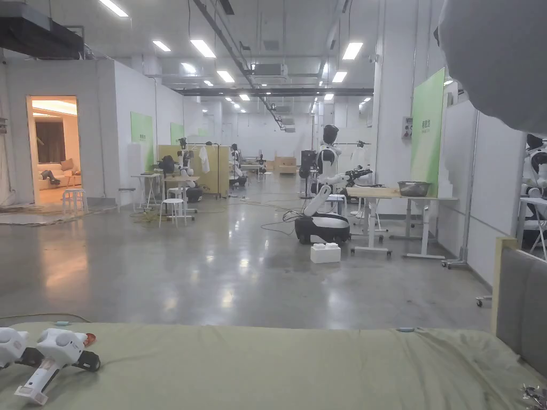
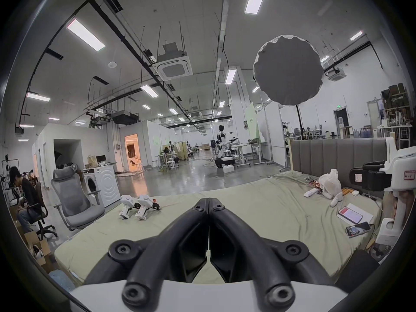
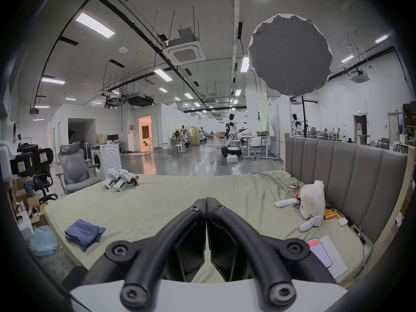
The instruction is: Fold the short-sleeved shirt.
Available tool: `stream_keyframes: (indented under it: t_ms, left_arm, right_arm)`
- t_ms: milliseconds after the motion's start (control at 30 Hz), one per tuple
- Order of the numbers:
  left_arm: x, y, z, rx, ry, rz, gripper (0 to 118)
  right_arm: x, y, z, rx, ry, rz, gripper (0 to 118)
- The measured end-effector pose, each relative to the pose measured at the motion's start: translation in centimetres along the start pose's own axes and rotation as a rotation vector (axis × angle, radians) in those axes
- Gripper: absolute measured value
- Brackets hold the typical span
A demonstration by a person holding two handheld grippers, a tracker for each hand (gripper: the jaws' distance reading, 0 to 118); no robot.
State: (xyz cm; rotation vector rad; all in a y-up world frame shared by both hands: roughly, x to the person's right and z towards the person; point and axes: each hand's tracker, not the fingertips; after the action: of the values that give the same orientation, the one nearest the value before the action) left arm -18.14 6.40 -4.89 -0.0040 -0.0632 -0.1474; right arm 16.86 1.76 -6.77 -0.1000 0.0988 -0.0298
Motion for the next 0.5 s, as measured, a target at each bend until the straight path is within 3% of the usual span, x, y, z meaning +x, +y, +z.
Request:
stream_keyframes:
  t_ms: [133, 267, 333, 367, 433, 467, 500]
  left_arm:
    - [-0.1, 0.1, -0.1, -0.004, 0.007, 0.009, 4]
    - [-0.3, 0.6, -0.1, -0.006, -0.014, 0.056, 41]
    - [-0.2, 0.6, -0.1, 0.005, -0.015, 0.052, 47]
    - [-0.1, 0.7, -0.2, 0.004, -0.012, 0.044, 63]
    - [0.1, 0.6, -0.2, 0.012, -0.003, 0.036, 89]
    - [0.1, 0.6, -0.3, 0.013, -0.001, 0.037, 98]
    - [0.1, 0.6, -0.3, 0.012, -0.004, 0.042, 101]
  right_arm:
    - [0.1, 0.3, 0.1, 0.005, 0.0, 0.0, 0]
    - [0.3, 0.6, 0.1, 0.013, -0.008, -0.043, 5]
    - [0.5, 0.9, -0.1, 0.001, -0.018, -0.061, 8]
    - [0.7, 1.0, -0.2, 0.0, -0.02, -0.069, 27]
    - [1.0, 1.0, -0.4, -0.003, -0.014, -0.087, 79]
    - [1.1, 1.0, -0.4, 0.0, -0.008, -0.089, 95]
    - [1.0, 1.0, -0.2, 0.01, -0.009, -0.092, 96]
